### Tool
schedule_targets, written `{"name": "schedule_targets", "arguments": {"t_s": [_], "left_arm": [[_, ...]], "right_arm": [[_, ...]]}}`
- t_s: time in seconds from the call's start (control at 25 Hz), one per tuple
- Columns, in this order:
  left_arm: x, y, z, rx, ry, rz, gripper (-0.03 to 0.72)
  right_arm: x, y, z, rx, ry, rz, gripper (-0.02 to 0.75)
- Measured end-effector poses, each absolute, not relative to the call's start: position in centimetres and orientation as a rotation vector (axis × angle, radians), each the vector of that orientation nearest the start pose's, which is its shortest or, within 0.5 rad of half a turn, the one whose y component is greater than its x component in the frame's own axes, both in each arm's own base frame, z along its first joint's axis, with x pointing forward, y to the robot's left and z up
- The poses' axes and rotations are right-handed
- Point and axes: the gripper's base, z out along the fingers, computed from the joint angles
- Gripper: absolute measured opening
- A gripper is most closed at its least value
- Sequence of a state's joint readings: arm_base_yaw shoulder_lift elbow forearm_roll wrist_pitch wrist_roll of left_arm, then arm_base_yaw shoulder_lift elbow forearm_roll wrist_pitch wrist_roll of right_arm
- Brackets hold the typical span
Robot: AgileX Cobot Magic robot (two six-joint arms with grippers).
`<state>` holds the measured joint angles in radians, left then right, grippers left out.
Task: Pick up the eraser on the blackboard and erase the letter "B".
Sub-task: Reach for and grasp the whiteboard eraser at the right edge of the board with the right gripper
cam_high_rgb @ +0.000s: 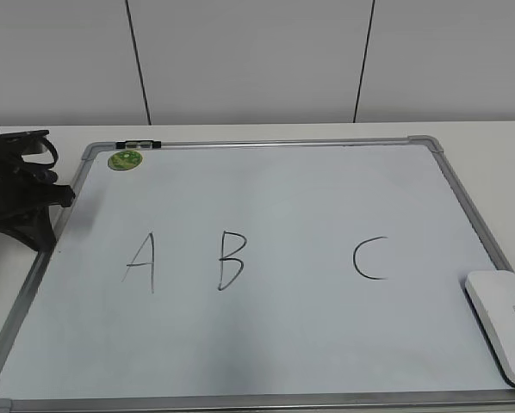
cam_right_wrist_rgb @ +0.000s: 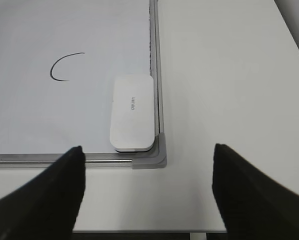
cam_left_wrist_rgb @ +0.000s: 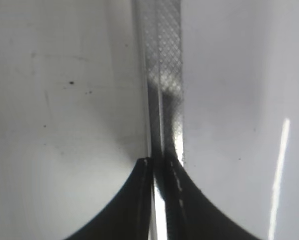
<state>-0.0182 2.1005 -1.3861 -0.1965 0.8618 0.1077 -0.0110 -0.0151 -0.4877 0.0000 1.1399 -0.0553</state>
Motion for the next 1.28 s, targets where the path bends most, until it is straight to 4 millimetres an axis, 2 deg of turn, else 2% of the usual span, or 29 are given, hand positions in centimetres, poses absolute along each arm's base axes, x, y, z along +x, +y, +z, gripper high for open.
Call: {"name": "schedule_targets", "arguments": {"t_s": [0.56,0.72,0.84,0.92,1.0,1.04,1.28], "left_arm": [[40.0,-2.1,12.8,0.005,3.046,-0.231,0.032],[40.0,-2.1,12.8,0.005,3.046,-0.231,0.031],[40.0,-2.1,12.8,0.005,3.046,-0.231,0.031],[40.0,-2.1,12.8,0.005,3.046,-0.231,0.031],[40.0,-2.1,12.8,0.005,3.046,-0.231,0.031],[40.0,-2.1,12.8,0.005,3.046,-0.231,0.031],[40.0,-2.1,12.8,0.004,3.046,-0.233,0.031]], "right_arm": [[-0.9,0.0,26.8,-0.047,2.120,-0.039,0.587],[-0.7,0.0,27.8,-0.071,2.124,-0.052,0.587],[0.6,0.0,28.8,-0.102,2.197,-0.064,0.587],[2.9,0.0,29.9,-0.118,2.326,-0.053,0.587],[4.1,0.1,30.3,-0.120,2.386,-0.029,0.586],[5.5,0.2,30.4,-0.121,2.440,-0.009,0.586],[9.8,0.6,30.0,-0.101,2.498,0.070,0.586]]}}
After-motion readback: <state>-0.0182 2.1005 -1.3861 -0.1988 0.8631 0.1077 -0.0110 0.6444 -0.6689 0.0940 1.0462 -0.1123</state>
